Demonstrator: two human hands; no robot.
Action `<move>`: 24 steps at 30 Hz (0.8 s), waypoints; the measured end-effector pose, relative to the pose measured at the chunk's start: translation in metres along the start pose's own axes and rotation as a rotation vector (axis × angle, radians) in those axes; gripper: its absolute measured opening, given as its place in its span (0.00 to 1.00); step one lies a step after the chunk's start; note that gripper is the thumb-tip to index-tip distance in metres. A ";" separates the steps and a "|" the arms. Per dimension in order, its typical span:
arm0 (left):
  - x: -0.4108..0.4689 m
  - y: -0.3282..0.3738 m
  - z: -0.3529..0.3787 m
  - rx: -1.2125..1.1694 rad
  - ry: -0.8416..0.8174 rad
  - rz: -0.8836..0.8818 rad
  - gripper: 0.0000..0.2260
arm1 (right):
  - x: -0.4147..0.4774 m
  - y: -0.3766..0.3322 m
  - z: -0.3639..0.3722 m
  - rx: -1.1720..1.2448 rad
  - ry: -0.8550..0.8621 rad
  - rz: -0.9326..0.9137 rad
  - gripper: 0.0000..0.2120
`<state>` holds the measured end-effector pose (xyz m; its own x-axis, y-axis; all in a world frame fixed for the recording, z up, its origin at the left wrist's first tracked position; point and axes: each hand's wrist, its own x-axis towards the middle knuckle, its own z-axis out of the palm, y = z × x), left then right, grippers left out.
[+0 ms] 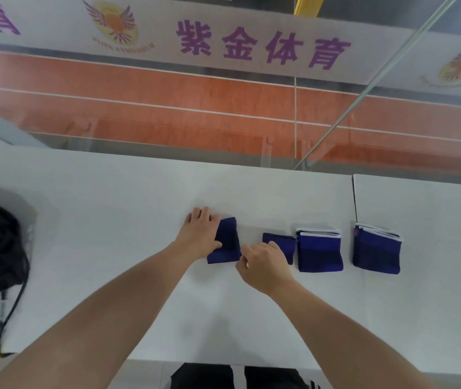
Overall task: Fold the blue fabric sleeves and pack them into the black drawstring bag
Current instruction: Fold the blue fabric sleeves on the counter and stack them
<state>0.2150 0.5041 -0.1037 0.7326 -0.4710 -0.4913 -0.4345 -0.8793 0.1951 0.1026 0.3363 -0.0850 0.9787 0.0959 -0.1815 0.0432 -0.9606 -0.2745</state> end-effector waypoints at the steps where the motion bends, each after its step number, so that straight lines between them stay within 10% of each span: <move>1: 0.001 0.000 -0.001 -0.005 0.011 0.011 0.24 | -0.001 -0.001 0.000 0.014 -0.006 -0.003 0.12; 11: -0.030 -0.010 0.023 0.062 0.400 0.313 0.14 | -0.016 0.007 0.020 -0.096 -0.141 -0.333 0.18; 19: -0.050 -0.022 0.059 0.145 0.448 0.426 0.20 | -0.029 0.000 0.031 -0.197 -0.225 -0.205 0.30; 24: -0.064 -0.023 0.071 0.110 0.340 0.350 0.22 | -0.039 -0.003 0.031 -0.022 -0.273 -0.100 0.18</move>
<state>0.1408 0.5591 -0.1365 0.6542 -0.7491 -0.1041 -0.7243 -0.6602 0.1987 0.0581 0.3433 -0.1059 0.8793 0.2538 -0.4031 0.1437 -0.9481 -0.2836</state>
